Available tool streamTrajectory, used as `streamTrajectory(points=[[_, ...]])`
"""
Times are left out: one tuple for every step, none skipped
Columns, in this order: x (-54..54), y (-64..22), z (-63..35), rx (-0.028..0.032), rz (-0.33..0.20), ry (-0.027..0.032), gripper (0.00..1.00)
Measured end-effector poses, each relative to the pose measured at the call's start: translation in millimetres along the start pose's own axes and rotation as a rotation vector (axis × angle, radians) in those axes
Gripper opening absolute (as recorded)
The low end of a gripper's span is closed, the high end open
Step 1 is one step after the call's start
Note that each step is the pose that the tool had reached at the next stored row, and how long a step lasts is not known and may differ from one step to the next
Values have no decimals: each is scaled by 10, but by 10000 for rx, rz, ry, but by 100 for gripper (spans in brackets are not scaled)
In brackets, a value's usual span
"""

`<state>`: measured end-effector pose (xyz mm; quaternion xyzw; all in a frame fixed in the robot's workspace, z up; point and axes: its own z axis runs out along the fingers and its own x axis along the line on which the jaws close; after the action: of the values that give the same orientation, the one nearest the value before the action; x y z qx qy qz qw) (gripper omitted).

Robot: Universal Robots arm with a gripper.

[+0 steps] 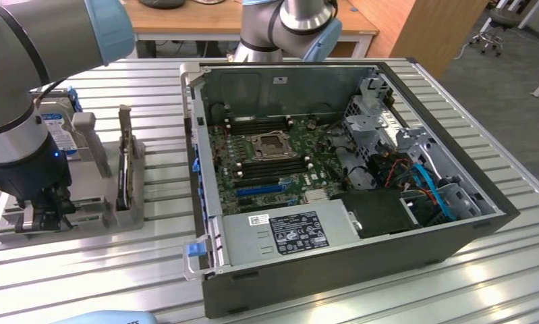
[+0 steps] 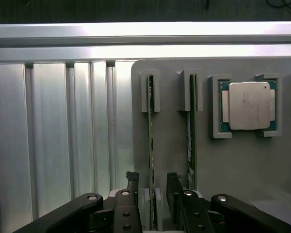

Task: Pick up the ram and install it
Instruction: 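Pick up the ram and move it above insertion slot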

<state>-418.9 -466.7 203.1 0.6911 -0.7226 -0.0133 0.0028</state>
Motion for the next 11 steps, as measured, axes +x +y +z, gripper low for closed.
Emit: streamTrajectory(points=[[0,0,0,0,-1,0,37],[1,-1,0,0,-1,0,37],[1,0,0,-1,-1,1,37],[1,0,0,-1,-1,1,37],[1,0,0,0,-2,1,37],[1,0,0,0,-1,1,35],[1,0,0,-1,-1,0,35],[1,0,0,-1,-1,1,29],[1,0,0,0,-1,1,29],[1,0,0,0,-2,0,29],[1,0,0,-1,-2,0,29]])
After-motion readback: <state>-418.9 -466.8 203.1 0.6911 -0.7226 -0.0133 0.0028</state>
